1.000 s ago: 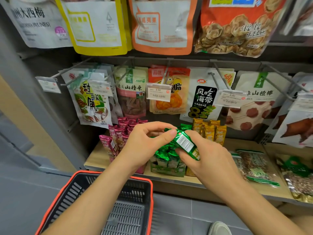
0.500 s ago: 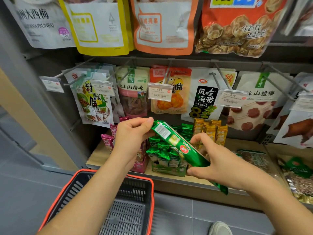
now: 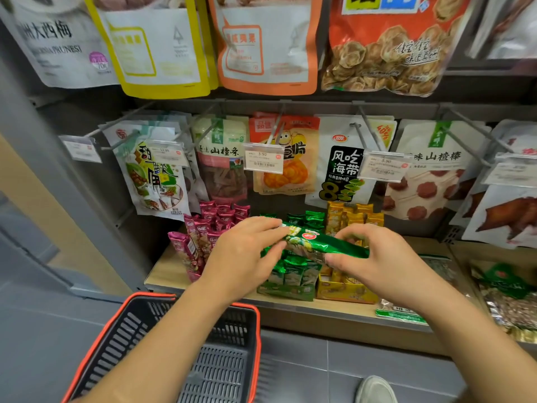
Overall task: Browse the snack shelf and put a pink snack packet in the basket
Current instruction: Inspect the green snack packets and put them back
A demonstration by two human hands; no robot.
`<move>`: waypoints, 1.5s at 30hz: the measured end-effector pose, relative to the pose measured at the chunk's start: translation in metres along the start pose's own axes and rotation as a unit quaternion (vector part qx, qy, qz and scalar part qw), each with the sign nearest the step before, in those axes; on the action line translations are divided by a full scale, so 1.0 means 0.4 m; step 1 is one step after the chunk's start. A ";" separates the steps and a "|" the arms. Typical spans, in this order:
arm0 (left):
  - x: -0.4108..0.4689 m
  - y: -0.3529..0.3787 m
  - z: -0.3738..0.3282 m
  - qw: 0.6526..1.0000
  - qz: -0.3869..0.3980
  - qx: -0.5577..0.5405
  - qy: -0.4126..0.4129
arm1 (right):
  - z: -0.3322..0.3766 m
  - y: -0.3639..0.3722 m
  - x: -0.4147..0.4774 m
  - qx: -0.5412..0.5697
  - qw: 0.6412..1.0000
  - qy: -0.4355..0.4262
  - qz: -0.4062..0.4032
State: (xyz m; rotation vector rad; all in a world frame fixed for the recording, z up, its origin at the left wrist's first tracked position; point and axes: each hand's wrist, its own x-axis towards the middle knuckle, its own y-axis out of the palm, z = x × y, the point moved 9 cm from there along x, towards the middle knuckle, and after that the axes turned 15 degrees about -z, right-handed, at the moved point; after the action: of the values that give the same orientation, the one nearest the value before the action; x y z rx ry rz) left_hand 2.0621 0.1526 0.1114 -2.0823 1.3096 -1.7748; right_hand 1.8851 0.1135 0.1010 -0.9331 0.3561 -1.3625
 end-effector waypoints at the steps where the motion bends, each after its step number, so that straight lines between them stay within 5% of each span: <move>1: 0.000 0.003 -0.014 1.000 0.005 -0.004 0.019 | -0.003 0.000 0.000 0.007 1.000 0.010 0.001; 7: -0.018 0.046 -0.146 0.988 0.055 -0.100 0.100 | 0.031 0.034 -0.015 0.088 0.994 0.009 0.062; 13: -0.010 0.028 -0.020 0.977 -0.006 -0.175 -0.125 | 0.017 -0.006 -0.005 0.283 0.955 0.084 0.036; 24: 0.003 0.005 -0.071 0.989 -0.033 -0.138 -0.042 | 0.038 -0.020 -0.003 0.149 0.986 -0.005 -0.072; 29: 0.013 -0.005 -0.083 0.964 -0.034 -0.238 -0.115 | 0.053 0.017 -0.015 0.078 0.995 -0.043 -0.038; 36: 0.024 -0.020 -0.058 0.959 -0.069 -0.234 -0.141 | 0.062 0.029 -0.015 0.102 0.992 -0.059 -0.035; 40: 0.023 -0.045 0.011 0.929 -0.131 -0.242 -0.246 | 0.048 0.071 -0.022 0.100 0.993 -0.037 0.046; 45: -0.001 -0.043 0.110 0.805 -0.215 -0.373 -0.408 | 0.056 0.123 -0.049 0.114 0.984 -0.044 0.128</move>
State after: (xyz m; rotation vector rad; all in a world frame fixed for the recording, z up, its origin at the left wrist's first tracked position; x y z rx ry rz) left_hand 2.1085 0.1445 0.1073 -3.1734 1.3886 -0.1448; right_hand 1.9295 0.1365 0.0725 -0.7275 0.2381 -1.0963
